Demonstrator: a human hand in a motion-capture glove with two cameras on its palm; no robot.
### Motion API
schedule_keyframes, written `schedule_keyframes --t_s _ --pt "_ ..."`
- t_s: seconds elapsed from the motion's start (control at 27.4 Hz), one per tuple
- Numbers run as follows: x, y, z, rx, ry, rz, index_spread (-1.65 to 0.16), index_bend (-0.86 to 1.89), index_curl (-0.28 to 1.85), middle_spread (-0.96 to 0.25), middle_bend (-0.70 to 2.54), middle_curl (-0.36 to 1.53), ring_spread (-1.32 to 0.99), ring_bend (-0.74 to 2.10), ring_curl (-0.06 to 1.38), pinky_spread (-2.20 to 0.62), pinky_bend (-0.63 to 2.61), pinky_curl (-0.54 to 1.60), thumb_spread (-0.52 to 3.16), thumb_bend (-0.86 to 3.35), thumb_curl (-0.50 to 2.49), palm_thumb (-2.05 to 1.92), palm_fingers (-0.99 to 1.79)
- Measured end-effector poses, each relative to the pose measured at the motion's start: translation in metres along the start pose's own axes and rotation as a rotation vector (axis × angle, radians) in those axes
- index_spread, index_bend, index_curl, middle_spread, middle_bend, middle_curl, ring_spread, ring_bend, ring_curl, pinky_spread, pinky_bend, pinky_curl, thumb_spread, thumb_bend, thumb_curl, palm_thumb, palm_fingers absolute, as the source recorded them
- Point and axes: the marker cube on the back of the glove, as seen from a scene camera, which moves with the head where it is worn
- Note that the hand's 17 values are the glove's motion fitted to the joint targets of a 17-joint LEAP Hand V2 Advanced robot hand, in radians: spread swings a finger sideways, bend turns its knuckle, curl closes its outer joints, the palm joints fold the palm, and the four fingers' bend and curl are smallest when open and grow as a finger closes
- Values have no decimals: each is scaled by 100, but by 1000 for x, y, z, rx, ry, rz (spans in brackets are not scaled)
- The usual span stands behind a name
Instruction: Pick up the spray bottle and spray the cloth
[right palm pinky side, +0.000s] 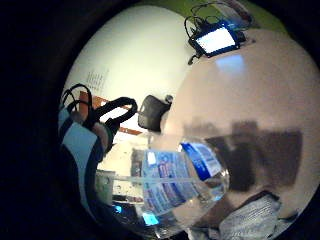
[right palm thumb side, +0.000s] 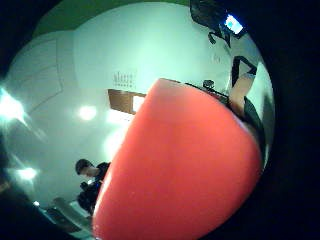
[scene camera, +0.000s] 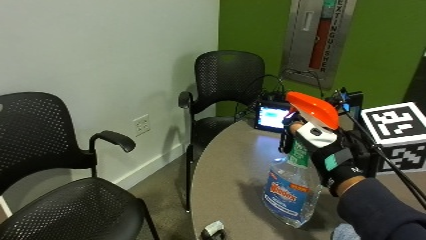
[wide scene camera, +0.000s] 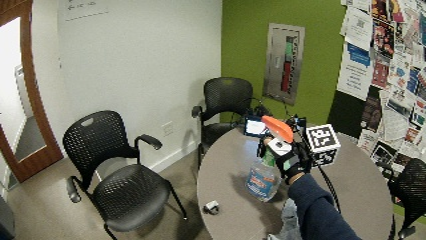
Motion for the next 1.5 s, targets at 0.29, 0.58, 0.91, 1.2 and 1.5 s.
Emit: schedule_keyframes --t_s 0.29,0.58,0.91,1.2,1.5 --pt "-1 -2 -4 7 0 8 -28 22 61 -14 61 51 -19 65 46 -31 43 39 44 -3 79 91 137" --pt "9 -3 -3 -11 10 33 -28 22 61 -14 61 51 -20 64 46 -31 43 39 44 -3 79 91 136" --pt "13 0 -8 -86 -11 54 -28 15 59 -13 53 49 -18 57 44 -25 48 40 55 -4 76 87 119" --pt "10 9 -23 -157 90 51 -30 12 52 -14 45 46 -16 46 41 -9 36 38 75 -5 70 80 90" --pt "11 31 -49 -206 78 21 -35 8 42 -11 27 41 -12 35 38 5 47 40 88 -5 60 68 62"
